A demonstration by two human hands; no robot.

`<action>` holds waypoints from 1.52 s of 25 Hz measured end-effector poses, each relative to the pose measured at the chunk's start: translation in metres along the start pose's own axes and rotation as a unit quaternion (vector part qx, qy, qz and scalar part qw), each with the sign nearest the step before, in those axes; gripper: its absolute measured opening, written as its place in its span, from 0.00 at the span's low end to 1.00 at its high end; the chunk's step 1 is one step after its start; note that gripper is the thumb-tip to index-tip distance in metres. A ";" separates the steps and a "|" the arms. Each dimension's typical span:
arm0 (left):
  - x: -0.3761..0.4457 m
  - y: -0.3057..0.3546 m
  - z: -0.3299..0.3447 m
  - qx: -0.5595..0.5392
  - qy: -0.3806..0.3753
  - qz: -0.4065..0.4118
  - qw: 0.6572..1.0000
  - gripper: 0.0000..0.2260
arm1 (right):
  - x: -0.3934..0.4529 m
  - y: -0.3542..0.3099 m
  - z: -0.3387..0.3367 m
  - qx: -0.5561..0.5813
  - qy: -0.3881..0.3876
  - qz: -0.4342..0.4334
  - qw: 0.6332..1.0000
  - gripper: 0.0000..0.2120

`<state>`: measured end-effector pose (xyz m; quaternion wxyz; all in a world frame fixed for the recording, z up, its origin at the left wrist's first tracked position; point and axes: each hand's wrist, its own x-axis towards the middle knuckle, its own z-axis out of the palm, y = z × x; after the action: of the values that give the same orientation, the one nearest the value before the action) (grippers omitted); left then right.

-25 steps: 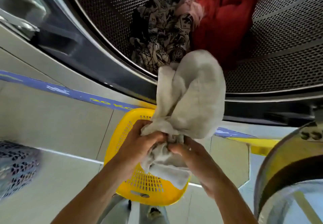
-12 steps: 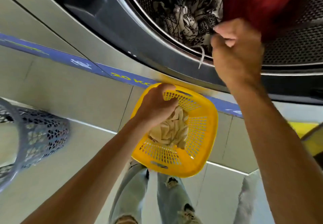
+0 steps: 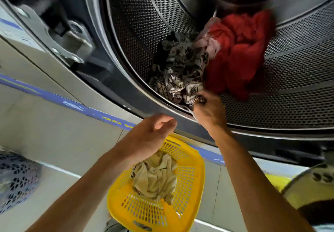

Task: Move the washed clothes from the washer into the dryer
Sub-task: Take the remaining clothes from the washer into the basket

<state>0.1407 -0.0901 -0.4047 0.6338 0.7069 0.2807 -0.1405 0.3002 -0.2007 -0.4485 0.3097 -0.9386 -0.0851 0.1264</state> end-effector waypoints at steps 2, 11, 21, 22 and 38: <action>-0.002 0.011 0.004 -0.059 0.005 -0.014 0.998 0.10 | -0.048 -0.011 -0.025 0.108 -0.040 -0.021 0.993 0.14; -0.028 0.008 0.005 -0.056 0.035 -0.034 0.997 0.19 | -0.160 -0.016 -0.058 0.268 -0.212 0.102 0.934 0.18; -0.033 -0.082 0.024 0.355 -0.161 -0.080 0.918 0.13 | -0.152 0.046 0.025 0.044 -0.093 0.141 0.985 0.16; -0.031 -0.084 0.021 0.374 -0.200 -0.114 0.898 0.15 | -0.152 0.053 0.017 0.028 -0.122 0.161 0.979 0.12; 0.110 0.044 0.010 0.358 0.095 0.167 0.914 0.17 | 0.134 0.010 -0.042 -0.262 -0.022 0.063 0.963 0.44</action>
<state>0.2555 -0.0773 -0.4309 0.3228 0.9332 0.1480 -0.0558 0.4411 -0.2006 -0.4469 0.0425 -0.9873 -0.0623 0.1396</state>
